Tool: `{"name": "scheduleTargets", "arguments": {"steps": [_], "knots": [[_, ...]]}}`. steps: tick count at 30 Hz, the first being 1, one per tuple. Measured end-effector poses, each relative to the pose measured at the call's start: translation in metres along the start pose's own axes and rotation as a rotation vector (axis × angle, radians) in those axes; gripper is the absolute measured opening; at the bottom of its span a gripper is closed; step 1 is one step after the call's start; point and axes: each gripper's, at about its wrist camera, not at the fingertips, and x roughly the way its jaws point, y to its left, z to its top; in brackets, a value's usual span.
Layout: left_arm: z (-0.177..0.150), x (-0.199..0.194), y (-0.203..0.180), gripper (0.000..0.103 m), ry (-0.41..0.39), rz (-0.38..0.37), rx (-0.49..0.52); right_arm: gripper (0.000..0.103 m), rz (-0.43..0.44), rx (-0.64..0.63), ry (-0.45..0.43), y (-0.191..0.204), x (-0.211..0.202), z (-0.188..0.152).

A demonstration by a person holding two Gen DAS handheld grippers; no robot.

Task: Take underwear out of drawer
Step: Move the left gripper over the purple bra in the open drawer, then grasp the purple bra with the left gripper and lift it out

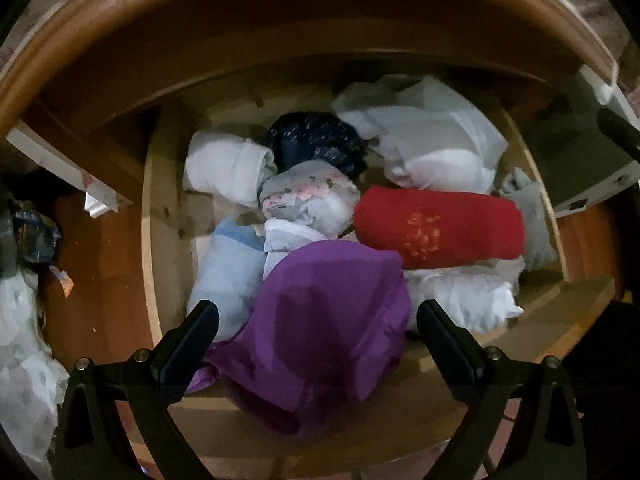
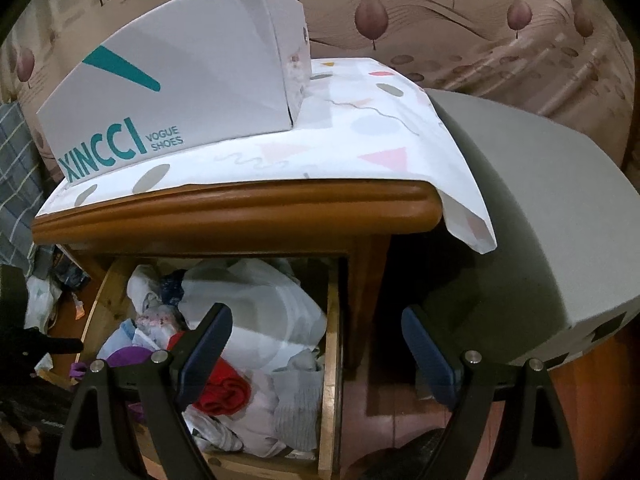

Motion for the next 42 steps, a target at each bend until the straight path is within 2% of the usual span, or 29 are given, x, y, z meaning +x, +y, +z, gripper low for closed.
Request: {"name": "scheduleTargets", "arguments": {"steps": [4, 7, 11, 15, 18, 20, 22, 23, 27, 31, 42], "knots": [[0.003, 0.009, 0.007, 0.094, 0.024, -0.009, -0.034, 0.089, 0.0, -0.008, 0.005, 0.002, 0.002, 0.0], [0.004, 0.014, 0.006, 0.094, 0.036, 0.007, -0.023, 0.089, 0.003, -0.02, 0.013, 0.004, 0.003, -0.001], [0.006, 0.025, 0.005, 0.093, 0.075, -0.008, -0.028, 0.089, 0.008, -0.04, 0.036, 0.009, 0.008, -0.004], [0.009, 0.03, 0.007, 0.07, 0.113, -0.029, -0.051, 0.089, 0.006, -0.035, 0.035, 0.008, 0.008, -0.003], [0.011, 0.036, 0.007, 0.065, 0.131, 0.012, -0.049, 0.089, 0.007, -0.03, 0.038, 0.007, 0.009, -0.003], [0.01, 0.039, 0.007, 0.057, 0.136, 0.023, -0.06, 0.089, 0.006, -0.03, 0.038, 0.007, 0.009, -0.003], [0.009, 0.039, 0.007, 0.045, 0.138, 0.038, -0.057, 0.089, 0.008, -0.03, 0.038, 0.007, 0.009, -0.003], [0.008, 0.039, 0.007, 0.043, 0.139, 0.047, -0.053, 0.089, 0.007, -0.03, 0.039, 0.007, 0.009, -0.003], [0.005, 0.038, 0.011, 0.029, 0.127, 0.075, -0.061, 0.089, 0.008, -0.031, 0.039, 0.007, 0.009, -0.002], [0.002, 0.033, 0.016, 0.023, 0.104, 0.08, -0.085, 0.089, 0.012, -0.037, 0.046, 0.008, 0.009, -0.002], [-0.003, -0.003, 0.028, 0.019, -0.014, 0.057, -0.142, 0.089, 0.087, -0.149, 0.116, 0.035, 0.021, -0.016]]}}
